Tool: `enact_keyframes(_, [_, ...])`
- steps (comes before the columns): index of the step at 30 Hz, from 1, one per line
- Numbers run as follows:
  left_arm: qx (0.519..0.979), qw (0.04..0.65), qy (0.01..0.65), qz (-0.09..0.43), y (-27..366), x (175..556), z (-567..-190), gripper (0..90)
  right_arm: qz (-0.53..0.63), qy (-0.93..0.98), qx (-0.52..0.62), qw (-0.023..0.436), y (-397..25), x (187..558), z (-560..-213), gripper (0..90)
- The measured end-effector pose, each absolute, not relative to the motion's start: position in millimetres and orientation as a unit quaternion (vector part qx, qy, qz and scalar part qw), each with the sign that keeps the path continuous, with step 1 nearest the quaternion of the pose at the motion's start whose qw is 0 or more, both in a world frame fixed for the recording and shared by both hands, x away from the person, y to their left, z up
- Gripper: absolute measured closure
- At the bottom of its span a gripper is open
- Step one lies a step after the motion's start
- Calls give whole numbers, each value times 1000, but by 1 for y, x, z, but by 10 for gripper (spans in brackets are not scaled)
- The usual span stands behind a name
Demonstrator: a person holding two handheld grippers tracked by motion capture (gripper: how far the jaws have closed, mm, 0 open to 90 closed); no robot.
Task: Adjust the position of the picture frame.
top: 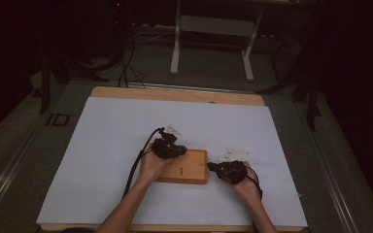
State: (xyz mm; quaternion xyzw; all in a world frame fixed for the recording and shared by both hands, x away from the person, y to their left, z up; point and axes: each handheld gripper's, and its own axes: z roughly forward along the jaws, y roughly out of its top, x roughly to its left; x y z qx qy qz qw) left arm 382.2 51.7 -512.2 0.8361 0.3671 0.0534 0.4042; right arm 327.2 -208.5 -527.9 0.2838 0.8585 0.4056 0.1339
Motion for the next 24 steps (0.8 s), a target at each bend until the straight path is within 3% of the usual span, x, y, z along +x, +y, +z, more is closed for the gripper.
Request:
enact_keyframes(17, [831, 410, 375, 43, 51, 383, -517, 815, 403, 858, 285, 140, -209, 328, -528, 833])
enact_keyframes(24, [821, 428, 375, 43, 56, 379, -515, 729, 405, 855, 290, 144, -211, 328, -528, 816])
